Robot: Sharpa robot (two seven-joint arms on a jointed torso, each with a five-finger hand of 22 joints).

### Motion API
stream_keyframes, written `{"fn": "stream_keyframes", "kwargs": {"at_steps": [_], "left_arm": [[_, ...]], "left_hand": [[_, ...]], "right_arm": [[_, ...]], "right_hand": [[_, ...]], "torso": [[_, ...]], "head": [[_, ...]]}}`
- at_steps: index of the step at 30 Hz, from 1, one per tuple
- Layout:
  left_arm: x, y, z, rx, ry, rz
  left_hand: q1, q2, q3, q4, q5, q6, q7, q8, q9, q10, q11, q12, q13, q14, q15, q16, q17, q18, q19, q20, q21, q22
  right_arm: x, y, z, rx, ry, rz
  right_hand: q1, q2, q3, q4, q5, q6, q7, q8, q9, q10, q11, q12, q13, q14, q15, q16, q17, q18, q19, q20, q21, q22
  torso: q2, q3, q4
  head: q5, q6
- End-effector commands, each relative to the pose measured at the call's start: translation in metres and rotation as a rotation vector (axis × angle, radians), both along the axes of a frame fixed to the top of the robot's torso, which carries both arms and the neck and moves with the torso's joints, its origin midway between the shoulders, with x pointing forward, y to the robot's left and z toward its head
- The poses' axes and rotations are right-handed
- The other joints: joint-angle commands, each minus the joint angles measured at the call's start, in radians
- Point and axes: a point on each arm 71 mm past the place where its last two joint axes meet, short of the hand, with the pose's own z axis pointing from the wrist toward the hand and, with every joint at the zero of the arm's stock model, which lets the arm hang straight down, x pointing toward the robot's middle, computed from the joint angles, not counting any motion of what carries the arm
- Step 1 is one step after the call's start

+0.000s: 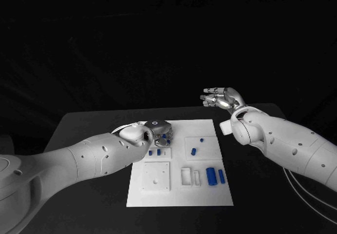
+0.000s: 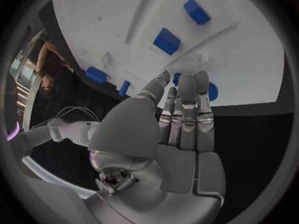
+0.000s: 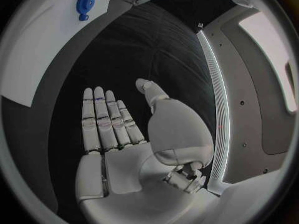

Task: Assemble the parts on the task board

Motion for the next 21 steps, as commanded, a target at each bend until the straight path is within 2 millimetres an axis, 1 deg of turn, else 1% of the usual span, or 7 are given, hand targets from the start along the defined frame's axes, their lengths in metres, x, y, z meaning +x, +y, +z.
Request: {"fn": "stream_keyframes", "kwargs": {"at_steps": [1,5,9,12,16,21], "left_arm": [[-0.0009,-0.0028,-0.0018,0.010,-0.018,-0.033],[0.0009,-0.0004,-0.0056,0.011,-0.013,-0.025],[0.0020,0.0008,-0.0075,0.003,-0.010,-0.019],[0.0021,0.0003,-0.0086,-0.002,-0.009,-0.018],[0.0020,-0.0004,-0.0094,-0.004,-0.004,-0.017],[0.0026,0.0007,-0.0101,-0.004,0.001,-0.011]], "left_hand": [[-0.006,-0.008,0.015,-0.004,0.002,0.009,0.000,-0.004,-0.001,0.003,-0.001,-0.004,-0.002,0.001,-0.003,0.008,-0.005,0.013,-0.002,-0.003,0.014,0.022],[-0.010,-0.006,0.023,-0.003,0.000,0.010,-0.002,-0.005,-0.001,-0.004,-0.001,-0.004,-0.002,0.006,-0.005,0.014,-0.006,0.012,-0.006,-0.005,0.026,0.021],[-0.008,-0.005,0.025,-0.003,-0.002,-0.007,-0.004,-0.005,-0.002,-0.019,0.000,-0.004,-0.002,0.011,-0.007,0.016,-0.008,0.012,-0.005,-0.006,0.032,0.021],[-0.006,-0.003,0.031,-0.002,-0.005,-0.038,-0.012,-0.005,-0.003,-0.017,-0.003,-0.004,-0.002,0.024,-0.011,0.020,-0.009,0.012,0.000,-0.009,0.040,0.021],[-0.006,0.001,0.038,-0.001,-0.008,-0.034,-0.010,-0.005,-0.003,-0.016,-0.004,-0.004,-0.002,0.028,-0.012,0.020,-0.010,0.011,0.000,-0.011,0.047,0.021],[-0.010,0.004,0.053,0.003,-0.010,-0.022,-0.007,-0.005,-0.003,0.004,-0.008,-0.004,-0.002,0.030,-0.015,0.022,-0.009,0.009,-0.004,-0.014,0.059,0.022]], "right_arm": [[-0.0005,0.0025,0.0007,0.003,-0.006,0.021],[-0.0006,0.0031,0.0008,0.004,-0.006,0.022],[-0.0006,0.0033,0.0009,0.004,-0.006,0.022],[-0.0007,0.0034,0.0009,0.004,-0.006,0.023],[-0.0007,0.0036,0.0009,0.004,-0.006,0.023],[-0.0008,0.0039,0.0009,0.004,-0.006,0.024]], "right_hand": [[-0.006,0.001,-0.005,-0.002,0.005,-0.002,-0.002,-0.003,-0.001,-0.005,0.002,0.005,-0.001,-0.004,0.002,-0.005,-0.001,0.013,-0.002,0.000,-0.004,-0.001],[-0.006,0.001,-0.005,-0.002,0.005,-0.002,-0.002,-0.003,-0.001,-0.005,0.002,0.005,-0.001,-0.004,0.002,-0.005,-0.001,0.013,-0.002,0.000,-0.004,-0.001],[-0.006,0.001,-0.005,-0.002,0.005,-0.002,-0.002,-0.003,-0.001,-0.005,0.002,0.005,-0.001,-0.004,0.002,-0.005,-0.001,0.013,-0.002,0.000,-0.004,-0.001],[-0.006,0.001,-0.005,-0.002,0.005,-0.002,-0.002,-0.003,-0.001,-0.005,0.002,0.005,-0.001,-0.004,0.002,-0.005,-0.001,0.013,-0.002,0.000,-0.004,-0.001],[-0.006,0.001,-0.005,-0.002,0.005,-0.002,-0.002,-0.003,-0.001,-0.005,0.002,0.005,-0.001,-0.004,0.002,-0.005,-0.001,0.013,-0.002,0.000,-0.004,-0.001],[-0.007,0.001,-0.004,-0.001,0.006,-0.001,-0.002,-0.003,-0.001,-0.005,0.002,0.005,-0.001,-0.004,0.002,-0.005,-0.001,0.013,-0.002,0.000,-0.004,-0.001]], "torso": [[0.000,0.0007,0.0022],[-0.001,0.0018,0.0002],[0.000,0.0024,-0.0006],[-0.001,0.0020,0.0001],[-0.001,0.0022,-0.0001],[-0.002,0.0023,0.0017]], "head": [[-0.001,0.000],[0.000,0.000],[-0.001,0.001],[-0.002,0.001],[-0.003,0.002],[-0.004,0.001]]}}
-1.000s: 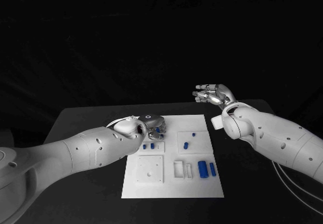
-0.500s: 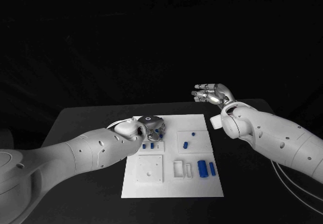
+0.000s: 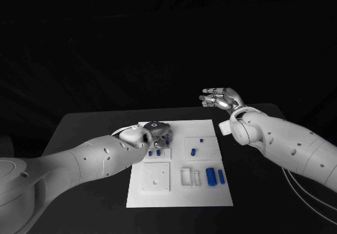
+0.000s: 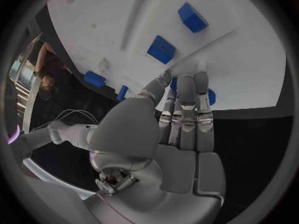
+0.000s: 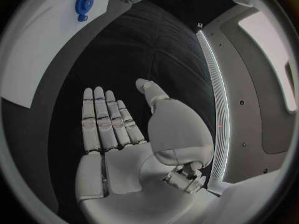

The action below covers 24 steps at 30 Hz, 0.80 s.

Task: Assemble the parts on the task board

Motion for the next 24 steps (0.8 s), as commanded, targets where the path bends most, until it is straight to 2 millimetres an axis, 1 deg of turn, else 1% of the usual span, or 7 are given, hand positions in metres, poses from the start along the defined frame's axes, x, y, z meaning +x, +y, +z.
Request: {"fn": "stream_keyframes", "kwargs": {"at_steps": [1,4,7,9,13,19,24], "left_arm": [[-0.0002,-0.0011,0.0000,-0.011,0.001,-0.007],[0.0006,0.0001,-0.0003,-0.010,0.002,-0.001],[0.0014,0.0009,-0.0005,-0.011,0.003,0.005],[0.0019,0.0012,-0.0009,-0.009,0.005,0.009],[0.0020,0.0019,-0.0020,-0.003,0.014,0.013],[0.0027,0.0040,-0.0027,-0.003,0.022,0.019],[0.0031,0.0053,-0.0029,-0.012,0.031,0.024]], "left_hand": [[-0.008,0.008,0.013,0.004,-0.004,0.012,0.001,-0.004,0.000,0.013,-0.001,-0.004,-0.002,0.006,0.002,0.004,0.000,0.008,-0.005,-0.007,0.008,0.022],[-0.009,0.017,0.020,0.010,-0.012,0.046,0.007,-0.002,0.002,0.050,-0.006,-0.004,-0.001,0.008,0.003,0.007,0.001,0.009,-0.006,-0.005,0.013,0.022],[-0.004,0.027,0.025,0.014,-0.019,0.073,0.004,-0.003,0.003,0.085,-0.015,-0.004,-0.001,0.009,-0.001,0.008,0.002,0.008,-0.006,-0.008,0.017,0.022],[0.007,0.037,0.027,0.013,-0.033,0.089,0.001,-0.003,0.003,0.100,-0.020,-0.004,-0.001,0.014,-0.005,0.010,0.003,0.007,-0.006,-0.012,0.024,0.023],[0.023,0.050,0.022,0.010,-0.046,0.104,-0.001,-0.004,0.003,0.113,-0.025,-0.004,-0.001,0.019,-0.009,0.009,0.003,0.004,-0.010,-0.017,0.038,0.023],[0.031,0.064,0.013,-0.002,-0.046,0.110,-0.001,-0.004,0.003,0.119,-0.026,-0.004,-0.001,0.018,-0.009,0.005,0.004,0.005,-0.026,-0.018,0.068,0.023],[0.025,0.074,0.010,0.004,-0.047,0.118,-0.004,-0.003,0.004,0.124,-0.029,-0.004,-0.001,0.021,-0.010,0.006,0.005,0.004,-0.028,-0.018,0.074,0.021]], "right_arm": [[-0.0006,0.0024,0.0007,0.003,-0.006,0.020],[-0.0006,0.0021,0.0008,0.003,-0.006,0.019],[-0.0006,0.0023,0.0008,0.003,-0.006,0.019],[-0.0006,0.0025,0.0008,0.003,-0.006,0.020],[-0.0005,0.0026,0.0008,0.003,-0.006,0.020],[-0.0005,0.0028,0.0008,0.003,-0.006,0.020],[-0.0006,0.0029,0.0008,0.003,-0.006,0.020]], "right_hand": [[-0.007,0.001,-0.005,-0.001,0.006,-0.002,-0.001,-0.003,-0.001,-0.005,0.002,0.005,-0.001,-0.004,0.002,-0.005,-0.001,0.013,-0.002,0.000,-0.004,-0.001],[-0.007,0.001,-0.005,-0.001,0.006,-0.002,-0.001,-0.003,-0.001,-0.005,0.002,0.005,-0.001,-0.004,0.002,-0.005,-0.001,0.013,-0.002,0.000,-0.004,-0.001],[-0.007,0.001,-0.004,-0.001,0.007,-0.001,-0.002,-0.003,-0.001,-0.004,0.002,0.005,-0.001,-0.004,0.001,-0.005,-0.001,0.013,-0.001,-0.001,-0.004,-0.001],[-0.007,0.001,-0.004,-0.001,0.007,-0.001,-0.002,-0.003,-0.001,-0.004,0.002,0.005,-0.001,-0.004,0.001,-0.005,-0.001,0.013,-0.001,-0.001,-0.004,-0.001],[-0.007,0.001,-0.004,-0.001,0.007,-0.001,-0.002,-0.003,-0.001,-0.004,0.002,0.005,-0.001,-0.004,0.001,-0.005,-0.001,0.013,-0.001,-0.001,-0.004,-0.001],[-0.007,0.001,-0.004,-0.001,0.007,-0.001,-0.002,-0.003,-0.001,-0.004,0.002,0.005,-0.001,-0.004,0.001,-0.005,-0.001,0.013,-0.001,-0.001,-0.004,-0.001],[-0.008,0.001,-0.005,0.001,0.007,0.000,-0.002,-0.003,-0.001,-0.004,0.002,0.005,-0.001,-0.003,0.001,-0.005,-0.001,0.013,-0.001,-0.001,-0.004,-0.001]], "torso": [[0.000,0.0003,0.0014],[0.000,-0.0008,0.0015],[0.000,-0.0008,0.0007],[0.000,-0.0011,0.0002],[0.000,-0.0010,-0.0003],[0.000,-0.0010,0.0019],[0.000,-0.0011,0.0020]], "head": [[-0.001,-0.001],[0.001,0.000],[-0.002,0.000],[-0.001,0.000],[0.000,0.000],[-0.001,-0.001],[-0.002,-0.002]]}}
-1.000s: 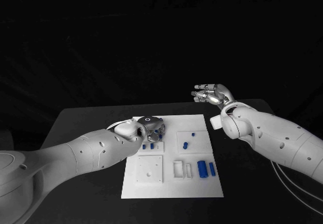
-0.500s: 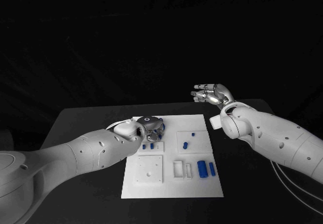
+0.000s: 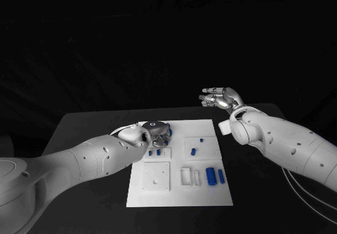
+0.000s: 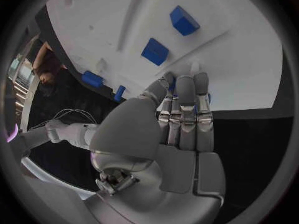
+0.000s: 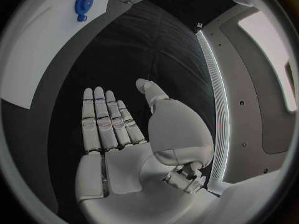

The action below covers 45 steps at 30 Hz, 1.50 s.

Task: Assemble the parts on the task board

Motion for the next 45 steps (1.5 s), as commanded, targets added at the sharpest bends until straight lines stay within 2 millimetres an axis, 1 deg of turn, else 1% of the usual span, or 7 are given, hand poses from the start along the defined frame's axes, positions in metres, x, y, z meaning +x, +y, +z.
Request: {"fn": "stream_keyframes", "kwargs": {"at_steps": [1,8,9,10,15,33,45], "left_arm": [[-0.001,0.000,-0.002,-0.011,0.024,0.001],[-0.001,0.001,0.000,-0.047,0.011,0.000],[-0.001,0.002,0.001,-0.053,0.008,0.000],[-0.001,0.002,0.001,-0.059,0.007,0.000],[0.000,0.007,0.004,-0.105,-0.007,0.011],[0.007,0.031,0.029,-0.292,0.012,0.079],[0.006,0.063,0.030,-0.262,0.035,0.120]], "left_hand": [[0.000,0.015,-0.006,0.001,-0.008,0.016,-0.002,-0.003,0.002,0.015,-0.002,-0.004,0.000,0.007,-0.004,0.001,0.002,0.012,-0.010,-0.001,0.005,0.021],[0.008,0.026,-0.020,-0.003,-0.006,0.067,-0.011,-0.003,0.009,0.064,-0.019,-0.003,0.001,0.010,-0.016,0.005,0.005,0.003,-0.010,-0.013,0.010,0.022],[0.020,0.033,-0.011,-0.012,-0.043,0.070,-0.011,-0.003,0.008,0.068,-0.020,-0.003,0.001,0.011,-0.018,0.006,0.006,0.003,-0.011,-0.016,0.012,0.023],[0.019,0.033,-0.005,-0.015,-0.049,0.071,-0.011,-0.003,0.008,0.070,-0.020,-0.003,0.001,0.012,-0.018,0.007,0.007,0.003,-0.012,-0.016,0.014,0.023],[0.000,0.022,0.022,-0.032,-0.045,0.073,-0.011,-0.003,0.007,0.072,-0.020,-0.004,0.001,0.012,-0.019,0.009,0.010,0.001,-0.022,-0.017,0.035,0.023],[-0.011,0.020,0.002,-0.014,-0.057,0.064,-0.013,-0.004,0.006,0.059,-0.018,-0.004,0.001,0.010,-0.016,0.008,0.011,-0.004,-0.020,-0.015,0.022,0.017],[-0.012,0.022,-0.001,-0.012,-0.056,0.062,-0.012,-0.004,0.005,0.055,-0.017,-0.003,0.001,0.005,-0.016,0.004,0.009,-0.005,-0.021,-0.014,0.015,0.017]], "right_arm": [[-0.001,0.002,0.001,0.003,-0.006,0.019],[0.000,0.003,0.001,0.003,-0.005,0.021],[0.000,0.003,0.001,0.003,-0.005,0.021],[0.000,0.003,0.001,0.003,-0.005,0.021],[0.000,0.002,0.000,0.002,-0.003,0.021],[0.000,-0.004,0.000,-0.004,0.005,0.009],[-0.001,-0.009,0.000,-0.007,0.007,0.004]], "right_hand": [[-0.008,0.001,-0.005,0.001,0.007,0.000,-0.002,-0.003,-0.001,-0.004,0.002,0.005,-0.001,-0.003,0.001,-0.005,-0.001,0.013,-0.001,-0.001,-0.004,-0.001],[-0.008,0.001,-0.005,0.001,0.007,0.000,-0.002,-0.003,-0.001,-0.004,0.002,0.005,-0.001,-0.003,0.001,-0.005,-0.001,0.013,-0.001,-0.001,-0.004,-0.001],[-0.008,0.001,-0.005,0.001,0.007,0.000,-0.002,-0.003,-0.001,-0.004,0.002,0.005,-0.001,-0.003,0.001,-0.005,-0.001,0.013,-0.001,-0.001,-0.004,-0.001],[-0.008,0.001,-0.005,0.001,0.007,0.000,-0.002,-0.003,-0.001,-0.004,0.002,0.005,-0.001,-0.003,0.001,-0.005,-0.001,0.013,-0.001,-0.001,-0.004,-0.001],[-0.008,0.002,-0.003,0.003,0.008,0.001,-0.002,-0.003,-0.001,-0.003,0.001,0.005,-0.001,-0.003,0.001,-0.005,-0.001,0.013,-0.001,-0.001,-0.004,-0.001],[-0.009,0.001,-0.003,0.006,0.008,0.003,-0.002,-0.003,-0.001,-0.002,0.001,0.005,-0.001,-0.001,0.001,-0.005,-0.001,0.013,0.001,-0.001,-0.004,-0.001],[-0.009,0.001,-0.003,0.007,0.008,0.004,-0.002,-0.003,-0.001,-0.002,0.001,0.005,-0.001,-0.001,0.001,-0.005,-0.001,0.013,0.001,-0.001,-0.004,-0.001]], "torso": [[0.000,0.0002,0.0001],[-0.001,0.0000,-0.0008],[-0.001,0.0001,-0.0004],[-0.001,0.0003,-0.0001],[0.000,-0.0004,0.0010],[-0.001,0.0011,0.0019],[-0.001,0.0000,0.0018]], "head": [[0.000,-0.001],[0.001,0.001],[0.001,0.001],[0.001,0.001],[-0.001,0.000],[0.003,0.013],[0.003,0.006]]}}
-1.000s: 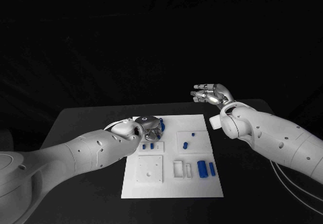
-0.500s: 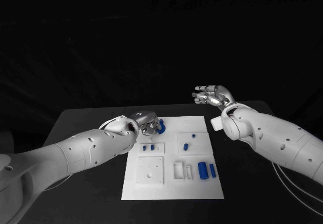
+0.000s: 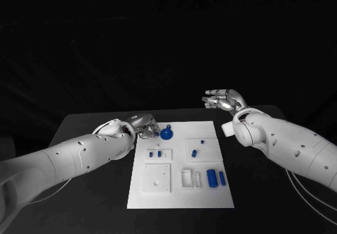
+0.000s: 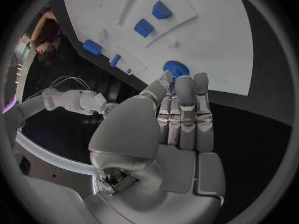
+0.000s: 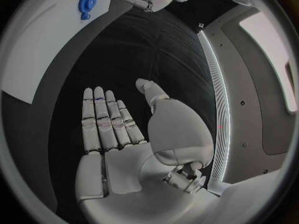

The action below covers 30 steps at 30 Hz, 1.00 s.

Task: Assemble the parts on the task board

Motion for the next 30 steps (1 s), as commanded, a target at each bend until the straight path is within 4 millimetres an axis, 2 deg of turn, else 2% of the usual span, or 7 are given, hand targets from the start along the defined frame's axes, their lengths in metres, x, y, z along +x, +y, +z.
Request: {"fn": "stream_keyframes", "kwargs": {"at_steps": [1,4,11,18,24,30], "left_arm": [[-0.001,0.001,0.000,0.005,0.012,-0.009],[-0.003,0.005,0.000,0.027,0.001,-0.015],[-0.005,0.008,-0.004,0.072,0.015,-0.029],[-0.007,0.009,-0.010,0.093,0.044,-0.043],[-0.010,0.006,-0.015,0.095,0.064,-0.066],[-0.013,0.002,-0.022,0.093,0.076,-0.079]], "left_hand": [[-0.004,0.004,-0.004,0.002,-0.002,-0.005,0.000,0.006,0.000,-0.005,0.000,0.004,-0.001,-0.006,0.002,-0.003,-0.001,0.010,-0.001,-0.001,-0.003,0.017],[-0.001,0.004,-0.005,0.001,-0.002,-0.006,0.000,0.006,0.000,-0.005,0.000,0.004,-0.001,-0.006,0.002,-0.007,-0.003,0.010,0.000,-0.001,-0.007,0.017],[0.001,0.004,-0.005,0.000,-0.004,-0.005,0.000,0.006,0.000,-0.005,0.001,0.004,-0.001,-0.008,0.003,-0.008,-0.003,0.010,-0.002,0.000,-0.009,0.019],[-0.001,0.005,-0.004,0.001,0.006,-0.007,0.001,0.006,0.000,-0.007,0.001,0.004,-0.001,-0.009,0.003,-0.008,-0.003,0.011,-0.002,0.000,-0.010,0.020],[-0.002,0.005,-0.003,-0.001,0.007,-0.008,0.001,0.006,0.000,-0.008,0.002,0.004,-0.001,-0.011,0.003,-0.008,-0.003,0.011,-0.003,0.000,-0.010,0.020],[-0.002,0.005,-0.002,-0.002,0.007,-0.008,0.001,0.006,0.000,-0.008,0.002,0.004,-0.001,-0.011,0.003,-0.007,-0.003,0.011,-0.003,0.000,-0.010,0.020]], "right_arm": [[-0.001,0.001,0.000,0.001,0.002,0.018],[-0.001,0.001,0.000,0.001,0.002,0.018],[-0.001,0.002,0.000,0.003,0.002,0.023],[-0.001,0.004,0.000,0.004,0.002,0.027],[-0.001,0.006,0.001,0.005,0.001,0.031],[-0.001,0.007,0.001,0.006,0.000,0.034]], "right_hand": [[-0.009,0.001,0.000,0.004,0.002,0.004,-0.002,-0.003,-0.001,-0.002,0.001,0.005,-0.001,-0.001,0.001,-0.005,-0.001,0.013,0.001,-0.001,-0.004,-0.001],[-0.009,0.001,0.000,0.004,0.002,0.004,-0.002,-0.003,-0.001,-0.002,0.001,0.005,-0.001,-0.001,0.001,-0.005,-0.001,0.013,0.001,-0.001,-0.004,-0.001],[-0.009,0.001,0.000,0.004,0.002,0.004,-0.002,-0.003,-0.001,-0.002,0.001,0.005,-0.001,-0.001,0.001,-0.005,-0.001,0.013,0.001,-0.001,-0.004,-0.001],[-0.009,0.001,0.000,0.004,0.002,0.004,-0.002,-0.003,-0.001,-0.002,0.001,0.005,-0.001,-0.001,0.001,-0.005,-0.001,0.013,0.001,-0.001,-0.004,-0.001],[-0.010,0.001,0.003,0.007,0.003,0.005,-0.002,-0.003,-0.001,-0.001,0.001,0.005,-0.001,0.000,0.001,-0.005,-0.001,0.013,0.001,-0.002,-0.004,-0.001],[-0.010,0.001,0.003,0.007,0.003,0.005,-0.002,-0.003,-0.001,-0.001,0.001,0.005,-0.001,0.000,0.001,-0.005,-0.001,0.013,0.001,-0.002,-0.004,-0.001]], "torso": [[0.000,-0.0007,-0.0010],[0.001,-0.0024,-0.0010],[0.000,-0.0003,-0.0022],[0.001,-0.0007,-0.0023],[0.000,0.0012,-0.0016],[0.001,-0.0001,-0.0050]], "head": [[-0.001,-0.004],[0.000,-0.005],[0.003,-0.006],[0.006,-0.004],[0.010,-0.004],[0.010,-0.005]]}}
